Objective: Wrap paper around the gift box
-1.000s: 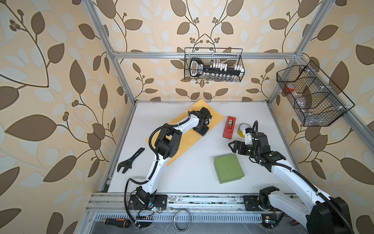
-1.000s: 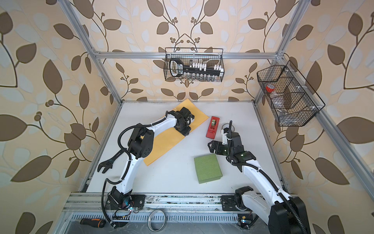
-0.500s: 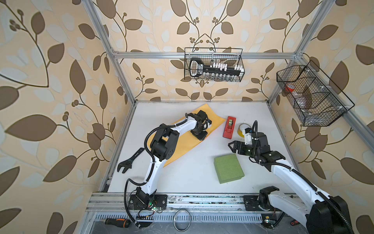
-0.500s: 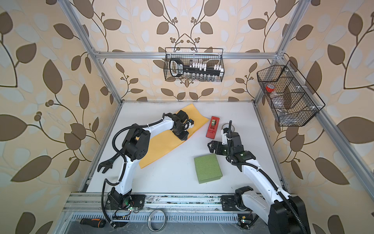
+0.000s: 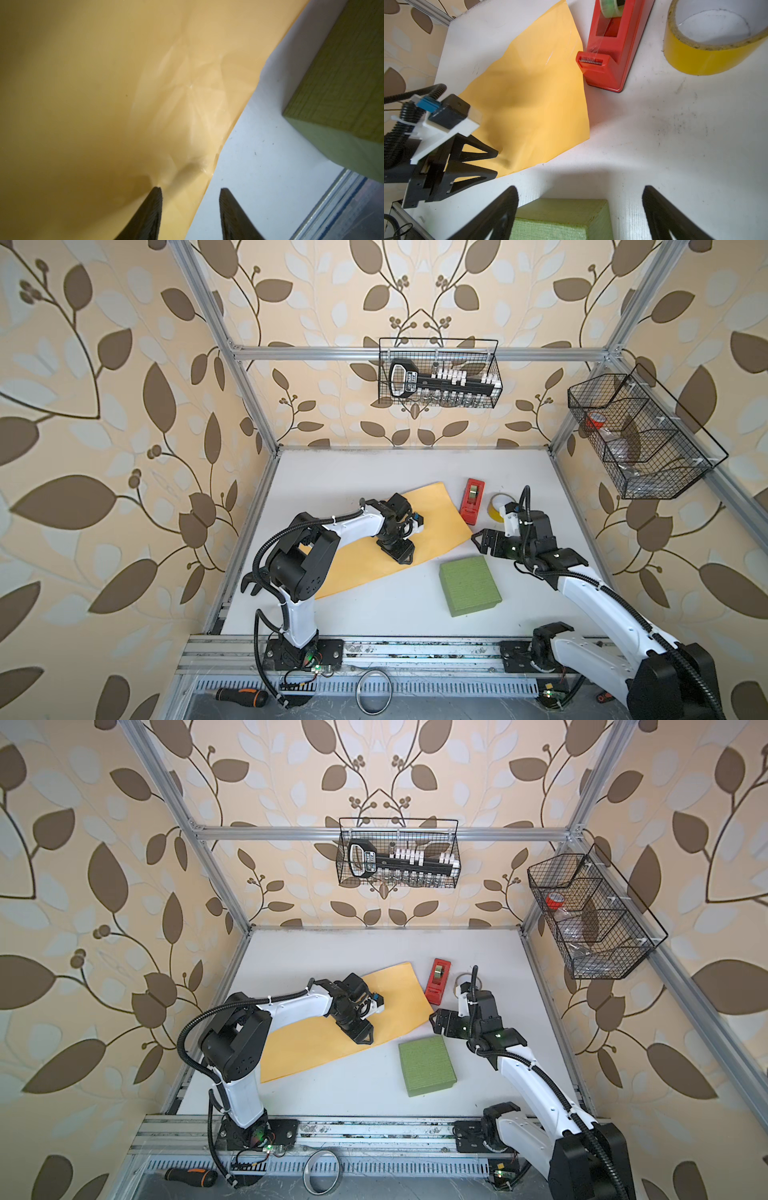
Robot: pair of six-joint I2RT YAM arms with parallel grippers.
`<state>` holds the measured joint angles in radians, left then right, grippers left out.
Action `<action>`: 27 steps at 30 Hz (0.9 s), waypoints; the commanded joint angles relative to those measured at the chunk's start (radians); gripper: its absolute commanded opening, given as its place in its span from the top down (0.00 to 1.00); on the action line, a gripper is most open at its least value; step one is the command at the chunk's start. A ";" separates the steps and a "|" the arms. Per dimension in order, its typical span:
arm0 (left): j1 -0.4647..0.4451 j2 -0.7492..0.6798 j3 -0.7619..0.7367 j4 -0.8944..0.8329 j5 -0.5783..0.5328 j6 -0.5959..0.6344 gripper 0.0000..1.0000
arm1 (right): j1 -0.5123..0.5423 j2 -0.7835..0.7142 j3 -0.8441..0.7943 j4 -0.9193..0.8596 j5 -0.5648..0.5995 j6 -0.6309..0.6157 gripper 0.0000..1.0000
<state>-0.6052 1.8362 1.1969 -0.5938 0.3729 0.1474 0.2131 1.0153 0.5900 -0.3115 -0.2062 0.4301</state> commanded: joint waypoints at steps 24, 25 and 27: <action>-0.244 -0.280 -0.378 0.681 0.221 -1.065 0.07 | 0.035 -0.141 -0.182 -0.212 -0.236 0.150 0.01; -0.262 -0.263 -0.381 0.710 0.231 -1.085 0.07 | 0.046 -0.145 -0.191 -0.201 -0.234 0.159 0.01; -0.296 -0.218 -0.377 0.752 0.256 -1.118 0.07 | 0.073 -0.156 -0.222 -0.163 -0.228 0.188 0.03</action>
<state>-0.8688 1.5768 0.8246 0.0368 0.5697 -0.8597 0.2573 0.8795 0.4057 -0.4988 -0.4206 0.5705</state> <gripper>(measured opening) 0.929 0.976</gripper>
